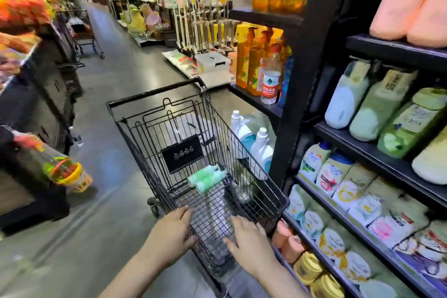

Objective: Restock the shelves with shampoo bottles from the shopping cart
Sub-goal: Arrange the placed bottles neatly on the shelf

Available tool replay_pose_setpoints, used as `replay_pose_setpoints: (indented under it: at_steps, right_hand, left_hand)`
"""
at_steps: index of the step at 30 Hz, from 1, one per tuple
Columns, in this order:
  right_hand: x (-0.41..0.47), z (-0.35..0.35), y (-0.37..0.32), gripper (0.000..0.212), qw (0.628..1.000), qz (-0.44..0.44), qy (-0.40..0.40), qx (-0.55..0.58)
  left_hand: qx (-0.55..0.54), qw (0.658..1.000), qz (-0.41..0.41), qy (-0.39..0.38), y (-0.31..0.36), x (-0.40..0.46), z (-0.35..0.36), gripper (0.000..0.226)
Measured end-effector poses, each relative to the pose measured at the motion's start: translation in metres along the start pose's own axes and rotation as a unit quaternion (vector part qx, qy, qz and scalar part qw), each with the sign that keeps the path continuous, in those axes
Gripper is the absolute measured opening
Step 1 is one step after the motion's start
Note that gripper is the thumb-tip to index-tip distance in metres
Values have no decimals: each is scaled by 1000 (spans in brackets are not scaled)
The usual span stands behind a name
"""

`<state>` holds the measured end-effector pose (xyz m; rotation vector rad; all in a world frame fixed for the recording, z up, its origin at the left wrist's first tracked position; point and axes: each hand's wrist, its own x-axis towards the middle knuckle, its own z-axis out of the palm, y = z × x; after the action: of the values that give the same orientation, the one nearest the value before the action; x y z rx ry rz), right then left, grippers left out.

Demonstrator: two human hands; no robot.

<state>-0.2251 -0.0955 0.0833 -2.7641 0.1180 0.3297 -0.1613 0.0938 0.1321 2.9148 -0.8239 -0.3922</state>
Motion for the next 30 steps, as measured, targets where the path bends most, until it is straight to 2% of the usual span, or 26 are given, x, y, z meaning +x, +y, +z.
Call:
replay_pose_setpoints:
  at_steps: [6,17,24,27,30]
  right_hand:
    - [71,3,2,59,998,24,-60,9]
    - [192,14,-9,47,986,122,-110,18]
    - [288,44,-32,50,957,237,-157,57]
    - [336,62,-40,47,939,286,-179,62]
    - [376,87,-41,54,918,326,-205,98]
  left_hand:
    - [13,999,-7,-39,-37,78,-3,62]
    - [45,988,57,-133,-119,228,15,55]
    - [56,968,125,-208,-193,337,34,60]
    - [75,959,148,-228,-221,383,47,52]
    - [73,950,161,-257,-241,422,67,46]
